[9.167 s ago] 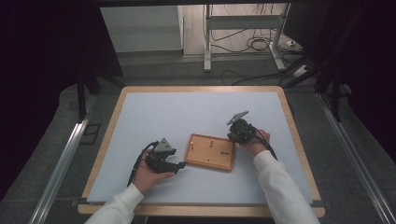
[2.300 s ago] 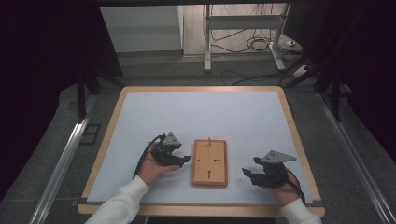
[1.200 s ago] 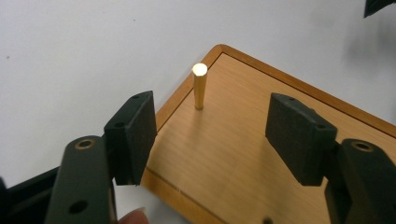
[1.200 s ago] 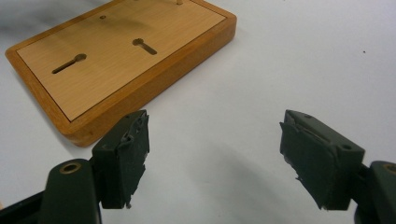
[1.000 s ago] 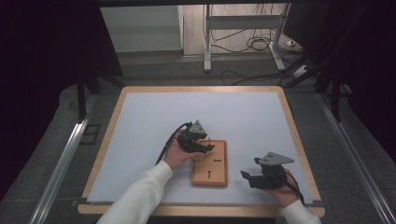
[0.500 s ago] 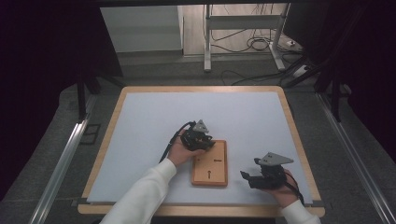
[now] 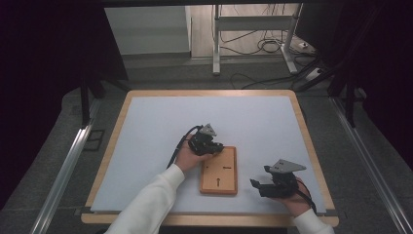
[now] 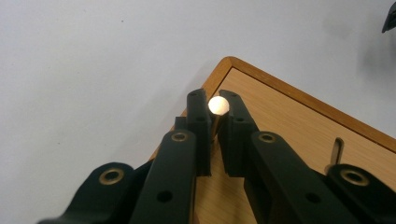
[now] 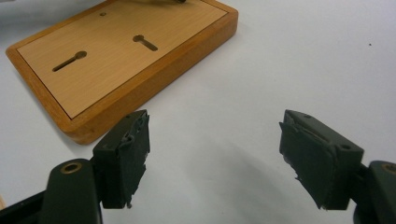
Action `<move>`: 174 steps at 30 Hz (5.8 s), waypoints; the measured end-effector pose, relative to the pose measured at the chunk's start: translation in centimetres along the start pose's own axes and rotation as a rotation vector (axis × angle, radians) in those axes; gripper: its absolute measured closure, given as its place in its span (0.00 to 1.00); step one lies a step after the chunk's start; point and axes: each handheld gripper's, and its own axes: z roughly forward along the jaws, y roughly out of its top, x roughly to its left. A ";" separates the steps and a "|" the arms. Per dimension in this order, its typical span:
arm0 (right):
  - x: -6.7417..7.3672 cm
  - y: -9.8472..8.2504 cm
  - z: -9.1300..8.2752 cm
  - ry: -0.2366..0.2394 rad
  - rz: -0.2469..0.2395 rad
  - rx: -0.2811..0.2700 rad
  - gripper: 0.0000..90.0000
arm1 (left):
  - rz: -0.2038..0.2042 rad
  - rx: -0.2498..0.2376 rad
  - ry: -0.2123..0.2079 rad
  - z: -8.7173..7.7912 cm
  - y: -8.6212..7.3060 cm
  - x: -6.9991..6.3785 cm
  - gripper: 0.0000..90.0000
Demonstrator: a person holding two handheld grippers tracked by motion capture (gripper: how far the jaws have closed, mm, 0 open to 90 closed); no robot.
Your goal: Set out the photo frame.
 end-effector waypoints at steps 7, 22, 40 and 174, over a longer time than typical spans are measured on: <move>0.9 0.3 -0.2 -0.006 -0.053 -0.009 0.29 | -0.027 0.009 -0.024 0.0 0.1 0.3 0.93; 4.7 1.3 0.1 -0.033 -0.265 -0.007 0.18 | -0.059 0.042 -0.080 -0.1 0.5 1.1 0.92; 9.5 2.1 3.6 -0.097 -0.481 0.077 0.12 | -0.104 0.065 -0.140 0.0 1.0 2.2 0.92; 7.8 16.4 2.4 0.107 -0.572 0.070 0.76 | -0.132 -0.044 0.128 -11.6 -11.5 -0.3 0.36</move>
